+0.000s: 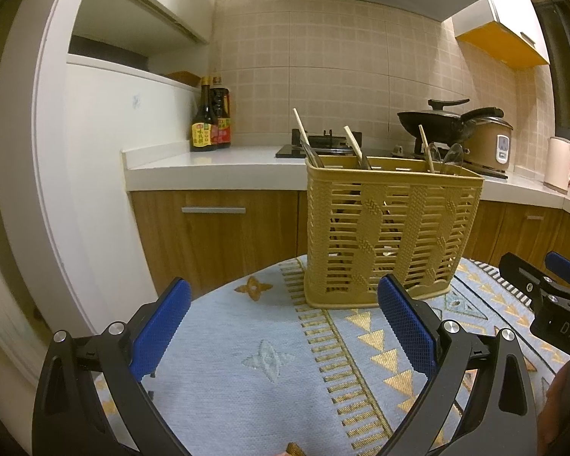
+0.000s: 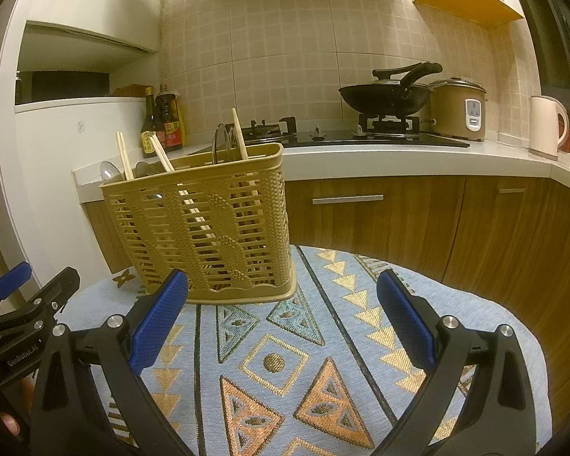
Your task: Organize utensils
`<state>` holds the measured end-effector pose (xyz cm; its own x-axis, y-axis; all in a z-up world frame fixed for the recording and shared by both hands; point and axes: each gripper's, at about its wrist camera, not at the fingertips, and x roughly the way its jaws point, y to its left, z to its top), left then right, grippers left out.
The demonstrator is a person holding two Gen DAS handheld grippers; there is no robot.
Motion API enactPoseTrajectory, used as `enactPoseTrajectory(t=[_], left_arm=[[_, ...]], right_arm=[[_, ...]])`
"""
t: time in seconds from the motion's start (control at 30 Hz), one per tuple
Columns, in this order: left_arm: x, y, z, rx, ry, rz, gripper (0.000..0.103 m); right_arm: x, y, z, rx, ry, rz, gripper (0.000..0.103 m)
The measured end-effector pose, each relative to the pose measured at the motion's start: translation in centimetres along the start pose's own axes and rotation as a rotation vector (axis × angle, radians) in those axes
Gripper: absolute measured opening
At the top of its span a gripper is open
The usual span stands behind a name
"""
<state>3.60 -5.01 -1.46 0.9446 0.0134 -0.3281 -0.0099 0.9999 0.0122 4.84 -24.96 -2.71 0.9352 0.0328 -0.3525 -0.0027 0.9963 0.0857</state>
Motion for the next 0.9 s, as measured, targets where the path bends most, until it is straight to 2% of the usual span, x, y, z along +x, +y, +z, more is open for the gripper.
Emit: enactPoseTrajectory(t=[0.6, 0.9], left_arm=[[-0.4, -0.3, 0.0, 0.017, -0.013, 0.018, 0.095], [-1.1, -0.8, 0.0, 0.038, -0.051, 0.012, 0.095]], right_arm=[[0.0, 0.2, 0.0, -0.006, 0.000, -0.002, 0.095], [0.0, 0.3, 0.0, -0.011, 0.002, -0.001, 0.095]])
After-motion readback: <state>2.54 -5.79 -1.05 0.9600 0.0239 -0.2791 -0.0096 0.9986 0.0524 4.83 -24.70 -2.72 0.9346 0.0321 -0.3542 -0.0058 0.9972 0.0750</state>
